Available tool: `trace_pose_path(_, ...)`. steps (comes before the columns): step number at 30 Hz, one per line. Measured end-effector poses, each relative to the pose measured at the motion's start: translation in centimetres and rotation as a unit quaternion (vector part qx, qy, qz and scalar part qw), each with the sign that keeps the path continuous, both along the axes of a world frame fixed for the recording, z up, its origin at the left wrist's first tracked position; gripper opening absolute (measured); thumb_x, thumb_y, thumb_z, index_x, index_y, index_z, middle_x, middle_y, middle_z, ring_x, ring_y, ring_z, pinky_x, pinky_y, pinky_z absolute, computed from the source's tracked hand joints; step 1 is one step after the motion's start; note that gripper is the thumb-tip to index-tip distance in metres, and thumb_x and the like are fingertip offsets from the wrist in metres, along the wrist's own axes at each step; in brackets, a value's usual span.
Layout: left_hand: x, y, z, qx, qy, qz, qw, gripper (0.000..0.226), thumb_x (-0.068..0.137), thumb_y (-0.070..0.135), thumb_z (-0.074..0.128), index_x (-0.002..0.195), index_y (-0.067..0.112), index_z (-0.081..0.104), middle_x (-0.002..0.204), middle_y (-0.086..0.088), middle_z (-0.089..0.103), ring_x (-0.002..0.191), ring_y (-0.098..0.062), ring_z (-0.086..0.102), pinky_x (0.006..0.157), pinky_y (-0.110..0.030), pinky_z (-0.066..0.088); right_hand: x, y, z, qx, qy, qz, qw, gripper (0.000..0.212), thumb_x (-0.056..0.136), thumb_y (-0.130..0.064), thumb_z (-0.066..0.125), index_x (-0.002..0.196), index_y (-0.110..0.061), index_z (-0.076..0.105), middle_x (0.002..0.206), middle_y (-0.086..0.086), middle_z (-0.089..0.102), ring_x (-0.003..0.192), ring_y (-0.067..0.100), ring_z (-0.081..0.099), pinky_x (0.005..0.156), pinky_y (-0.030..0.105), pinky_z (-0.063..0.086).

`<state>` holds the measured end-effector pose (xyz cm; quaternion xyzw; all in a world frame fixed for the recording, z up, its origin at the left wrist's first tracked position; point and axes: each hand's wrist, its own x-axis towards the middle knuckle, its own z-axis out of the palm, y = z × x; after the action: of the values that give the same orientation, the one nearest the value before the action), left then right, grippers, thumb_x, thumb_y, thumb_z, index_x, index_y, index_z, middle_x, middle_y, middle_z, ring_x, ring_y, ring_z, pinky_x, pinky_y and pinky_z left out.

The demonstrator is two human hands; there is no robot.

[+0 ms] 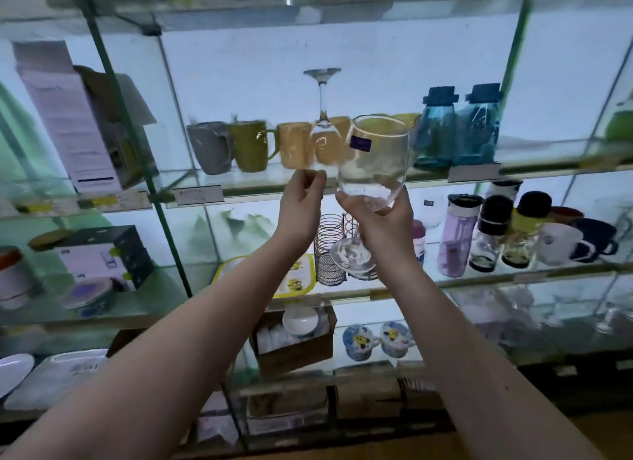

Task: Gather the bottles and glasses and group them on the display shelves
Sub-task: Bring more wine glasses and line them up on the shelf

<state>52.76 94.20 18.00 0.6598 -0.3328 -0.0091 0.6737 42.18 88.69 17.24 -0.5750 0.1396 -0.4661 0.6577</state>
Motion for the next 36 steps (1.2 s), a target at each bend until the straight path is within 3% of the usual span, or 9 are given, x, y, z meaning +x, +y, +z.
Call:
trace_pose_path(2,-0.1,-0.4,1.0,-0.017,-0.029,-0.002,0.999,0.008,0.095,0.023,0.051,0.089,0.018,0.053,0.094,-0.003,0.06,0.093,-0.023,0.059,0.08,-0.032,0.044,-0.5,-0.5,0.8,-0.021,0.006,-0.02,1.0,0.05,0.067,-0.025,0.084,0.104,-0.03,0.052,0.088,0.0,0.069,0.078,0.008,0.067,0.073,0.025,0.051)
trace_pose_path(5,0.2,-1.0,2.2,-0.033,-0.07,-0.005,0.997,0.003,0.09,0.019,0.056,0.091,0.021,0.054,0.096,0.001,0.059,0.09,-0.015,0.055,0.074,-0.022,0.042,-0.9,-1.5,2.0,-0.044,0.008,-0.045,0.998,0.052,0.064,-0.032,0.085,0.104,-0.03,0.053,0.098,0.003,0.069,0.089,0.012,0.067,0.079,0.027,0.052)
trace_pose_path(10,2.3,-2.3,3.7,-0.007,-0.137,0.033,0.99,0.012,0.078,0.032,0.059,0.086,0.038,0.052,0.109,-0.007,0.058,0.096,-0.021,0.057,0.081,-0.033,0.048,-0.2,-2.8,3.6,-0.057,-0.001,-0.078,0.995,0.063,0.053,-0.045,0.083,0.104,-0.025,0.054,0.097,0.002,0.068,0.083,0.014,0.066,0.072,0.029,0.05)
trace_pose_path(12,3.4,-3.2,4.3,0.012,-0.17,0.056,0.984,0.016,0.08,0.025,0.063,0.091,0.032,0.056,0.111,-0.006,0.056,0.1,-0.02,0.055,0.084,-0.034,0.047,0.4,-3.6,4.1,-0.062,-0.001,-0.081,0.995,0.059,0.056,-0.041,0.085,0.105,-0.024,0.055,0.097,0.003,0.068,0.086,0.017,0.067,0.07,0.029,0.048)
trace_pose_path(14,4.5,-4.1,5.0,0.041,-0.196,0.073,0.977,0.022,0.081,0.019,0.065,0.101,0.023,0.06,0.113,-0.007,0.052,0.104,-0.021,0.052,0.084,-0.029,0.043,0.9,-4.2,4.7,-0.078,0.01,-0.088,0.993,0.06,0.054,-0.05,0.082,0.103,-0.027,0.055,0.1,0.007,0.068,0.089,0.019,0.067,0.069,0.028,0.047)
trace_pose_path(17,6.0,-5.5,5.7,0.105,-0.225,0.102,0.963,0.03,0.082,0.025,0.065,0.112,0.026,0.059,0.12,-0.008,0.046,0.109,-0.02,0.049,0.082,-0.025,0.038,1.9,-5.1,5.4,-0.091,0.023,-0.095,0.991,0.064,0.048,-0.063,0.075,0.099,-0.031,0.055,0.103,0.01,0.067,0.093,0.02,0.066,0.069,0.025,0.045)
trace_pose_path(23,10.0,-8.9,5.9,0.171,-0.234,0.106,0.951,0.046,0.082,0.035,0.066,0.125,0.033,0.051,0.132,-0.016,0.04,0.125,-0.031,0.039,0.098,-0.033,0.035,4.5,-7.4,5.9,-0.099,0.027,-0.109,0.989,0.057,0.065,-0.049,0.079,0.11,-0.025,0.053,0.102,0.011,0.068,0.09,0.014,0.067,0.06,0.015,0.044)
trace_pose_path(30,13.4,-12.2,5.9,0.208,-0.265,0.094,0.937,0.048,0.082,0.048,0.062,0.126,0.038,0.047,0.137,-0.013,0.035,0.121,-0.032,0.045,0.098,-0.045,0.042,6.9,-9.5,5.9,-0.1,0.02,-0.142,0.985,0.046,0.07,-0.043,0.077,0.103,-0.03,0.05,0.101,0.011,0.068,0.09,0.011,0.065,0.054,0.003,0.04)
trace_pose_path(36,14.4,-12.9,5.1,0.265,-0.325,0.102,0.902,0.047,0.078,0.055,0.064,0.117,0.032,0.052,0.128,-0.008,0.04,0.121,-0.031,0.039,0.095,-0.046,0.04,8.6,-10.2,5.4,-0.105,0.023,-0.158,0.982,0.051,0.068,-0.044,0.08,0.105,-0.026,0.051,0.102,0.015,0.067,0.093,0.018,0.065,0.061,0.011,0.044)
